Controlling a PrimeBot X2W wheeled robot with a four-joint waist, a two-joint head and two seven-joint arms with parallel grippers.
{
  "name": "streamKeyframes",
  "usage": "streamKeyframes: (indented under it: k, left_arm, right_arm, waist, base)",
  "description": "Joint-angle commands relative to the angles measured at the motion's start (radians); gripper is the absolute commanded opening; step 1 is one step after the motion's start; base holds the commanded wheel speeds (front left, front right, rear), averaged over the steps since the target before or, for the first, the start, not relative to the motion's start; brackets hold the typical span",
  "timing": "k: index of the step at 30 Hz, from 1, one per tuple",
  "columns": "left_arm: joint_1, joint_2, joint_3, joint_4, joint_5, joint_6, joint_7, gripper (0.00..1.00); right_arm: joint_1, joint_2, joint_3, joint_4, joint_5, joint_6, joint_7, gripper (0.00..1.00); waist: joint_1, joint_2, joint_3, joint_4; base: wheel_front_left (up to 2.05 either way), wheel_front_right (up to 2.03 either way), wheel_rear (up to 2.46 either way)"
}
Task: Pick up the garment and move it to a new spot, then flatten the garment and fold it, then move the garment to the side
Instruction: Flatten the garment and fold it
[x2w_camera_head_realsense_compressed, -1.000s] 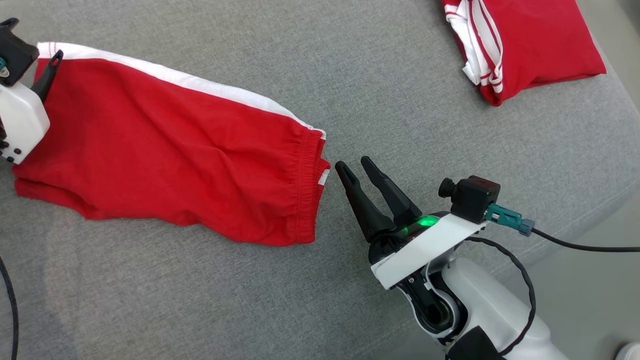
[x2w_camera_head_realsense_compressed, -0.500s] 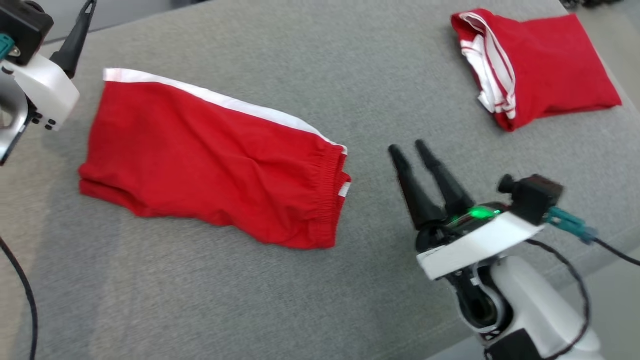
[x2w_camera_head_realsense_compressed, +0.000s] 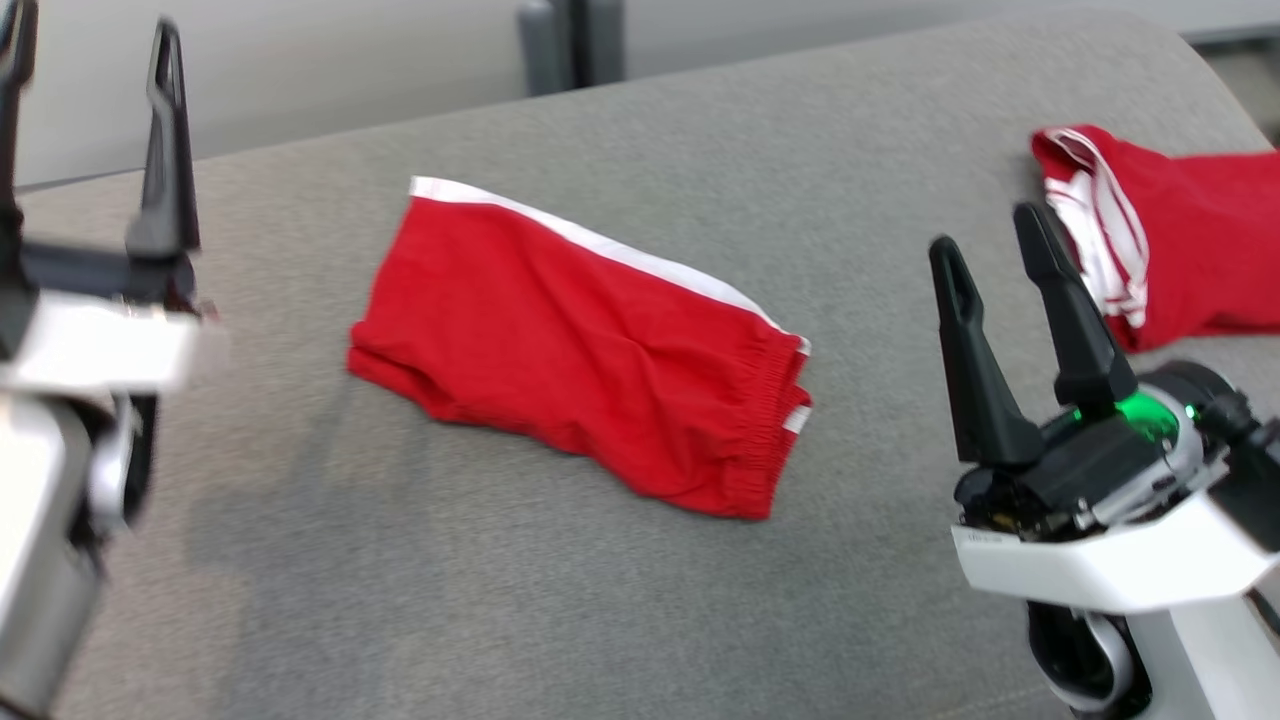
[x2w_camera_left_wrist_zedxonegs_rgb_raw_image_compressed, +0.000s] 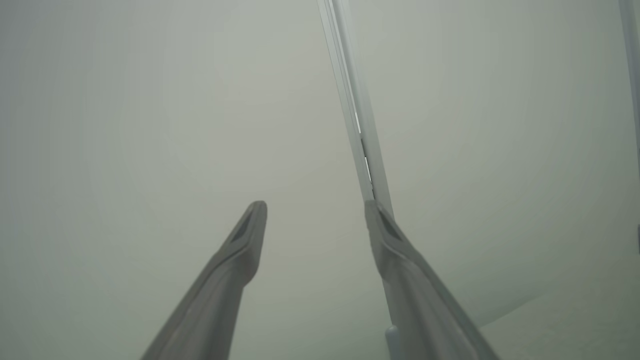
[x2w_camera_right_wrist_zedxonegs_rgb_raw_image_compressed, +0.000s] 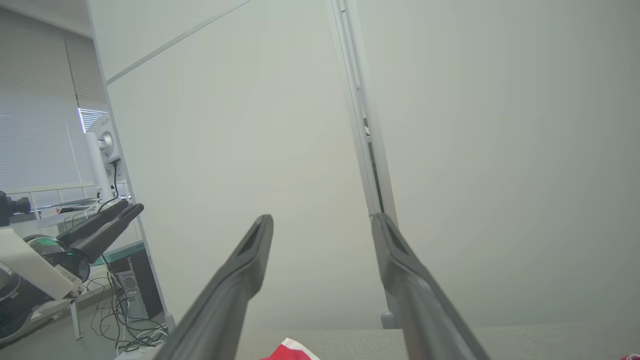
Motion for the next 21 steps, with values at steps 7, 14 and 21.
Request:
streamKeyframes:
  k: [7, 14, 21]
  left_arm:
    - [0.321, -0.191, 0.19, -0.193, 0.161, -0.009, -0.002, 1.0]
    - [0.505, -0.382, 0.283, -0.201, 0.268, -0.106, -0.002, 1.0]
    - [0.607, -0.473, 0.347, -0.162, 0.35, -0.22, -0.002, 1.0]
  right_arm:
    - [0.067, 0.024, -0.067, -0.11, -0.114, 0.0, 0.0, 1.0]
    - [0.14, 0.023, -0.064, -0.13, -0.197, 0.0, 0.0, 1.0]
    - [0.196, 0.05, -0.081, -0.091, -0.198, 0.0, -0.001, 1.0]
  waist:
    - [0.0, 0.0, -0.072, 0.104]
    - [0.0, 0.0, -0.089, 0.149]
    - [0.0, 0.0, -0.102, 0.154]
  base:
    - [0.0, 0.0, 0.0]
    - [0.0, 0.0, 0.0]
    - [0.0, 0.0, 0.0]
